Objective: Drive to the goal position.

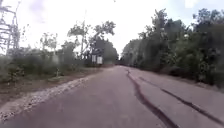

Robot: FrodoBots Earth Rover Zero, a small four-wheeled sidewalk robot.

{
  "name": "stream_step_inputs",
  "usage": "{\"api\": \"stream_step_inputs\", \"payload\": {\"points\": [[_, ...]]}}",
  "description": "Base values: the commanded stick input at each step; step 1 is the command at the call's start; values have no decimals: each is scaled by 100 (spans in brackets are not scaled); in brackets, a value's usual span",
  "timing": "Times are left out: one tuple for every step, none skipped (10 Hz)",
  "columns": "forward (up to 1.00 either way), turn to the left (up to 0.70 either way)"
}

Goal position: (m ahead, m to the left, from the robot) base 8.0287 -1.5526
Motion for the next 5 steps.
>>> {"api": "stream_step_inputs", "payload": {"points": [[100, 0], [100, 0], [100, 0], [100, 0], [100, 0]]}}
